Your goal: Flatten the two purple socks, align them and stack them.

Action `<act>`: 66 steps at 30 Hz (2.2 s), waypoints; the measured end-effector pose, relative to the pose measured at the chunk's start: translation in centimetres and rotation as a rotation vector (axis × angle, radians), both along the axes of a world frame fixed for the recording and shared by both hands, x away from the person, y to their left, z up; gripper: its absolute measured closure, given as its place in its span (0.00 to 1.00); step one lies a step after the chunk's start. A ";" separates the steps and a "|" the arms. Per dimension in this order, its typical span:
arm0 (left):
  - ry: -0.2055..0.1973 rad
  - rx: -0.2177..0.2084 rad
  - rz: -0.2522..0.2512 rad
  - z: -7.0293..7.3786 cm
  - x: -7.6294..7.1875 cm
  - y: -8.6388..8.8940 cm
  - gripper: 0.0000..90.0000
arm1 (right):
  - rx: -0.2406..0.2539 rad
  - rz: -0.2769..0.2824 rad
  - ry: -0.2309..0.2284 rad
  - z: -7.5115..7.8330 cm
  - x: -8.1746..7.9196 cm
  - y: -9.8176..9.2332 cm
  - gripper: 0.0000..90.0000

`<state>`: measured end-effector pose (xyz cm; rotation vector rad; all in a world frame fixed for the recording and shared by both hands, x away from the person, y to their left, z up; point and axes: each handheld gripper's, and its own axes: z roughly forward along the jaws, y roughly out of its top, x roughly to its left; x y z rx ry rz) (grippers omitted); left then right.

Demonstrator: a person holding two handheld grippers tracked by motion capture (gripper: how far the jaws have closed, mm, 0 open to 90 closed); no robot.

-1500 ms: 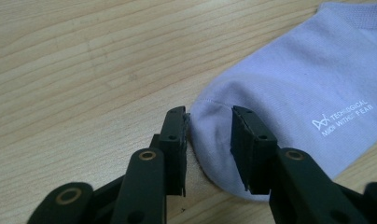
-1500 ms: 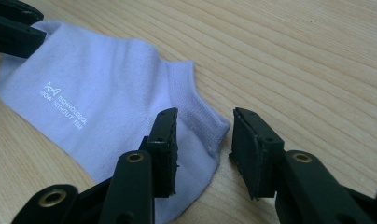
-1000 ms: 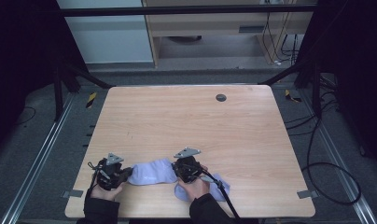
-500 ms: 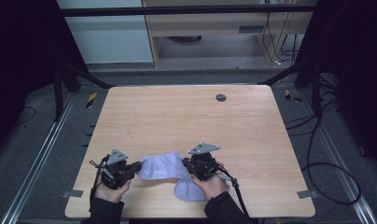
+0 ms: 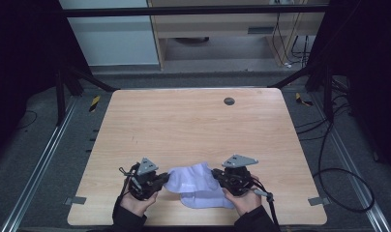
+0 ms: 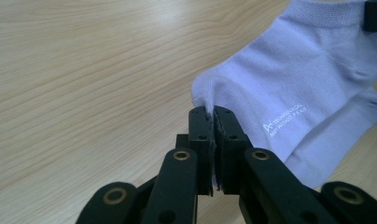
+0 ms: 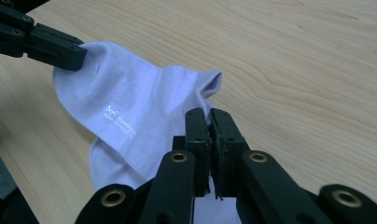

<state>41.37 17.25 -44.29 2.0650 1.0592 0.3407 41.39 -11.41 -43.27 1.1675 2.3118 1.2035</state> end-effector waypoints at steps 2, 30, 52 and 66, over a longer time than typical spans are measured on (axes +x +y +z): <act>0.001 0.005 -0.018 0.1 -0.1 -0.8 0.96 | -0.004 -0.007 0.001 0.1 -0.4 -0.7 0.96; 0.072 0.079 -0.128 -2.2 -0.7 -4.8 0.96 | -0.033 -0.051 0.076 -2.1 -2.9 -5.0 0.96; 0.083 0.137 -0.125 -3.4 -0.8 -4.9 0.91 | -0.087 -0.066 0.143 -4.8 -2.0 -5.3 0.95; -0.004 0.070 -0.161 -2.1 -0.9 -6.7 0.91 | 0.022 -0.008 0.034 -3.9 -2.2 -5.2 0.97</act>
